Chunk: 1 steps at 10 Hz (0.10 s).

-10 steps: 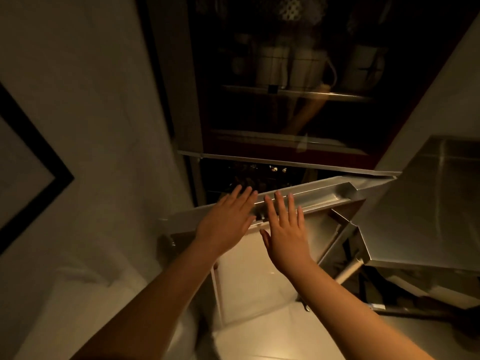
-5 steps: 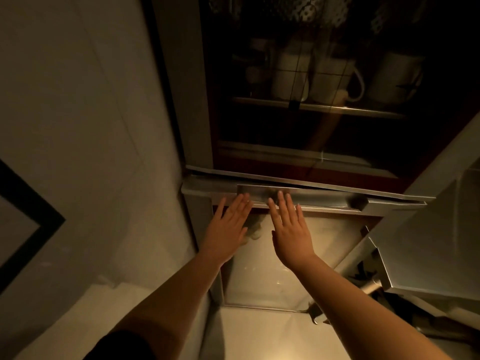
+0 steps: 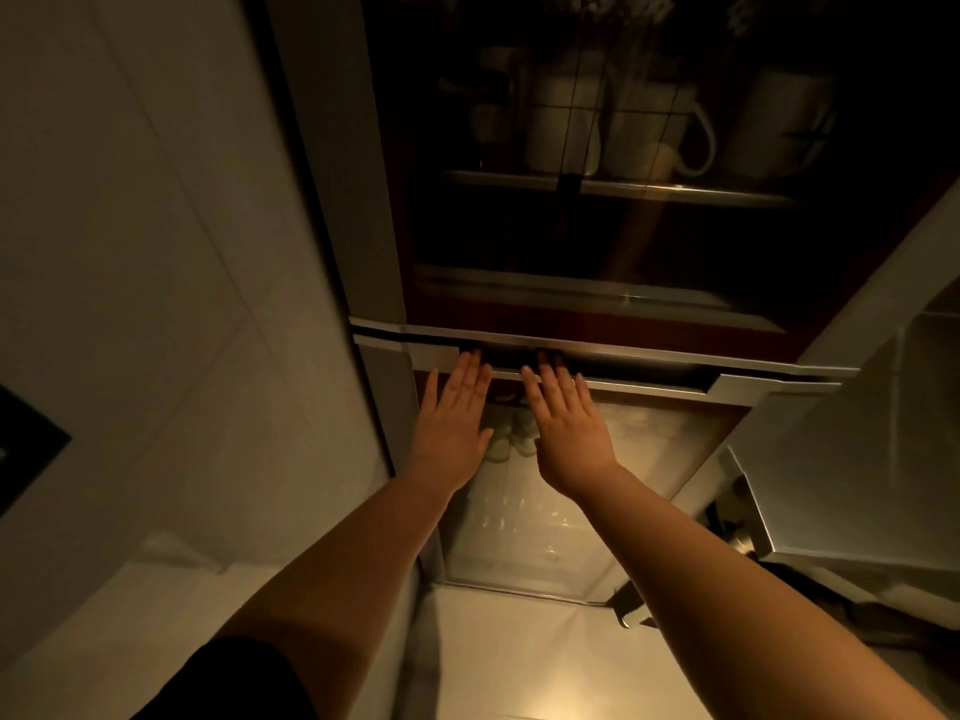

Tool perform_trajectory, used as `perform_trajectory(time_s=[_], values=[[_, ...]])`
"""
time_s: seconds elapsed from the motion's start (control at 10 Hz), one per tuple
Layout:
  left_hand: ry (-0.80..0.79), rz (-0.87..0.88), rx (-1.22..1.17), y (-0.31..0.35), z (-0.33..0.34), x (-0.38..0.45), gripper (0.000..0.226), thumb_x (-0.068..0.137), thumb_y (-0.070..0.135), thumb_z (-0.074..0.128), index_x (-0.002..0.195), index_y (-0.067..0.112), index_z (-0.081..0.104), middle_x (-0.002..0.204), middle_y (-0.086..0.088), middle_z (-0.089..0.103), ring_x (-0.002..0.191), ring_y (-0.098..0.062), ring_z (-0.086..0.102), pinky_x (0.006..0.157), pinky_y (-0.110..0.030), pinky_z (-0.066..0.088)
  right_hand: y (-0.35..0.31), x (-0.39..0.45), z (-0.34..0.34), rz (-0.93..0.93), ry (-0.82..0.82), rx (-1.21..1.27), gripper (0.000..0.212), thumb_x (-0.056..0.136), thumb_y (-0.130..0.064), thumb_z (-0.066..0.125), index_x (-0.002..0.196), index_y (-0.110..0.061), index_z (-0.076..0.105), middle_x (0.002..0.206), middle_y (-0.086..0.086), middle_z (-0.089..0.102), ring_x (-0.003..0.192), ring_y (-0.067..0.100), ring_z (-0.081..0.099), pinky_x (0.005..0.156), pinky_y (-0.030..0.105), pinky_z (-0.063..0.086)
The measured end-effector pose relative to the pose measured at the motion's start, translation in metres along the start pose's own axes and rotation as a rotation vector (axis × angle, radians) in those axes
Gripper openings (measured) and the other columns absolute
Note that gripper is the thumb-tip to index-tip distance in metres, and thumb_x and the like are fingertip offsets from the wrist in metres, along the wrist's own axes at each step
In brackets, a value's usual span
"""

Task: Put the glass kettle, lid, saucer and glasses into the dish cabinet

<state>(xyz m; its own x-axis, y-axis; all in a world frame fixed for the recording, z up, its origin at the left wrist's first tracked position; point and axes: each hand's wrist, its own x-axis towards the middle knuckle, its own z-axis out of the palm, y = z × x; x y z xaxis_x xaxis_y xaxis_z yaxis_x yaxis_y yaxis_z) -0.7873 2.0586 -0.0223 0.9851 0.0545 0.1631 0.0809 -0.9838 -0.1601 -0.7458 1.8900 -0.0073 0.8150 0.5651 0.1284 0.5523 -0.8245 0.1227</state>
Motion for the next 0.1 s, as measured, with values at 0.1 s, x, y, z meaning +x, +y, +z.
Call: perform_trajectory(time_s=[0.1], values=[[-0.073, -0.022, -0.129, 0.0078, -0.0117, -0.0102, 0.081, 0.096, 0.053, 0.029, 0.142, 0.014, -0.024, 0.149, -0.007, -0.031, 0.140, -0.021, -0.026, 0.114, -0.046, -0.007, 0.0021, -0.0078, -0.0076, 0.004, -0.027, 0.091, 0.089, 0.091, -0.029, 0.053, 0.146, -0.021, -0.018, 0.157, 0.008, -0.016, 0.138, 0.024, -0.024, 0.112, 0.040, -0.014]])
